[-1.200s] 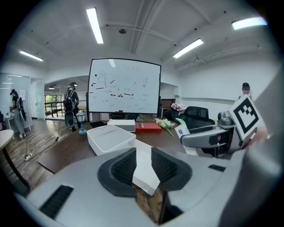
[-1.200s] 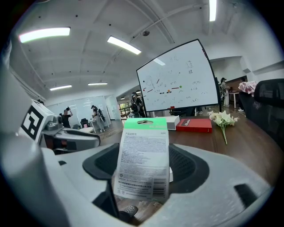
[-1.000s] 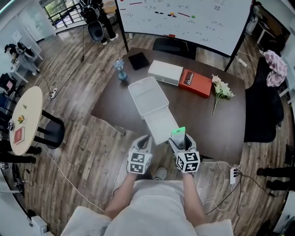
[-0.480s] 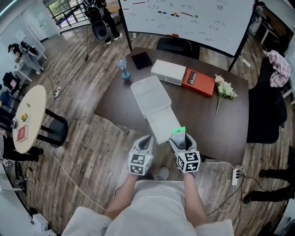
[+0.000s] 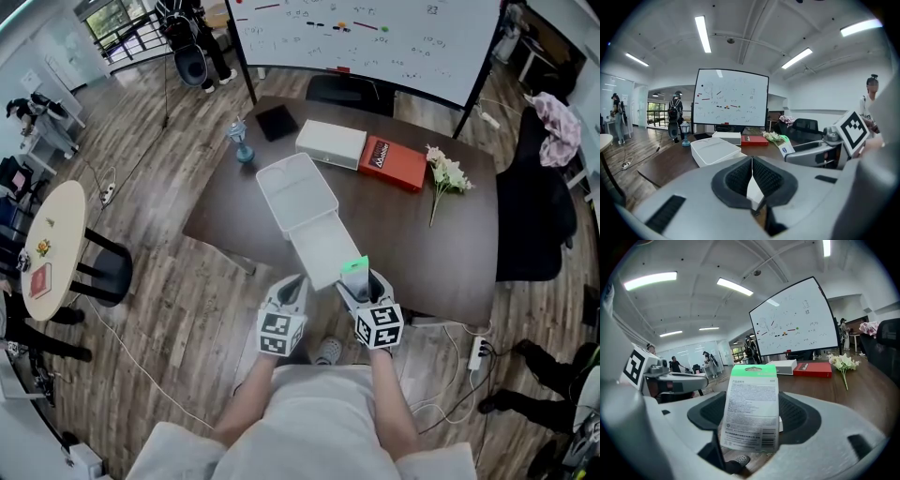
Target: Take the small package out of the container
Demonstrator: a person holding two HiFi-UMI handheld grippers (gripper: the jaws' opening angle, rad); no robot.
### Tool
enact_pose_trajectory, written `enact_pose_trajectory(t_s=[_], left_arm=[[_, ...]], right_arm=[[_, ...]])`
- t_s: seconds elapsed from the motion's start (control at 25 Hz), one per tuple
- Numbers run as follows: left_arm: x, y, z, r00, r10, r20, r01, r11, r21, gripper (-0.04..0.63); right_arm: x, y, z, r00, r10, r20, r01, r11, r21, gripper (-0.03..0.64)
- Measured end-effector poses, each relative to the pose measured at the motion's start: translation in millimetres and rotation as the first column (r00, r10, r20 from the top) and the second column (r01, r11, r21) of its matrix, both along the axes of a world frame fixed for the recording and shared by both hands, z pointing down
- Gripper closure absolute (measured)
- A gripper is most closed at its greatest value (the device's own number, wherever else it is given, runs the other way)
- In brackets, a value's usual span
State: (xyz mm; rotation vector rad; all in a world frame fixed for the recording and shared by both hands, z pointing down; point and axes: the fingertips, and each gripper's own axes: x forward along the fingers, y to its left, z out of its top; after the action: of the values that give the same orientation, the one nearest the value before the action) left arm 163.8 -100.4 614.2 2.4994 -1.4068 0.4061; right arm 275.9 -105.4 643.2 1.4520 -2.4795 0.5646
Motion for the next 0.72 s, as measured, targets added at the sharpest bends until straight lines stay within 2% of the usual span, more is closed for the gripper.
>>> enact_pose_trajectory(t_s=[0.16,0.32,0.56,0.72], left_arm=[[-0.3,-0.3,0.5,1.0,0.002,-0.001,-0.002,1.0,0.009,0.589],[-8.0,-2.3,-4.3,1.0,-0.031,-0.002,0.031,0.999,0.034,0.589],[-16.0,-2.4,0.0,0.998,-0.066,-0.002,0.066,0.998,0.023,0.589],[-17.8,-2.8,-1.0,0.997,-0.075,-0.002,0.075,0.997,0.032,0.589]], right_arm=[[-4.3,0.3,-1.1,1.0,-0.017,0.004,0.017,1.0,0.002,0.265],[-9.2,1.2,-4.4,0.999,-0.043,0.013,0.043,0.999,-0.002,0.265],[-14.1,4.5,-1.3,0.998,-0.067,-0.013,0.067,0.998,-0.007,0.266],[-13.4,3.8,-8.1,0.998,-0.06,0.003,0.06,0.998,0.007,0.267]])
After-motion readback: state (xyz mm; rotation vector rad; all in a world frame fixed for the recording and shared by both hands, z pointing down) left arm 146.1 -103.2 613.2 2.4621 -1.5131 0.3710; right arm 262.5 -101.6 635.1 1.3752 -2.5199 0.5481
